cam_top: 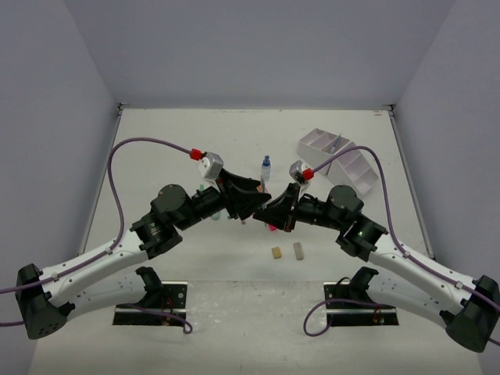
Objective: Sort the stationery into containers
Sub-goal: Close the pen cap on the pen.
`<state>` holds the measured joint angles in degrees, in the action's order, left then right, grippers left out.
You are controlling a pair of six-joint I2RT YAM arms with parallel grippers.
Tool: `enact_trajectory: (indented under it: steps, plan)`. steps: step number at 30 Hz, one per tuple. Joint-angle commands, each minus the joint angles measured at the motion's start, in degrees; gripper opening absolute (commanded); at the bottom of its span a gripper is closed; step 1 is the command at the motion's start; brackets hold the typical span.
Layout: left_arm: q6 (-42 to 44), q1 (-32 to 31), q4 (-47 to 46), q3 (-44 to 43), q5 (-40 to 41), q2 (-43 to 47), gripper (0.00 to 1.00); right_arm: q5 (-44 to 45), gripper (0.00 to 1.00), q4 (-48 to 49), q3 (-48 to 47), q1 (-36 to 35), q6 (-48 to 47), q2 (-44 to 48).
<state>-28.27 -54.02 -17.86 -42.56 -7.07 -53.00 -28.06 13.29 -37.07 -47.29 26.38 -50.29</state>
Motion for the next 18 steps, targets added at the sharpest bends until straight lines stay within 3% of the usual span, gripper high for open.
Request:
enact_trajectory:
  steps: [1,5,18]
  plan:
    - [3.48,-0.03,2.30,-5.22,2.71,0.96,0.60,0.37,0.00,-0.31,-3.03,-1.69,-2.34,0.01]
    - [3.21,-0.03,2.48,-6.61,2.51,0.32,0.56,0.77,0.00,-1.12,-3.55,-2.57,-2.95,-0.05]
    - [1.43,-0.03,1.85,-6.53,0.08,-0.44,0.17,2.78,0.00,-2.84,-4.91,-3.07,-3.97,0.54]
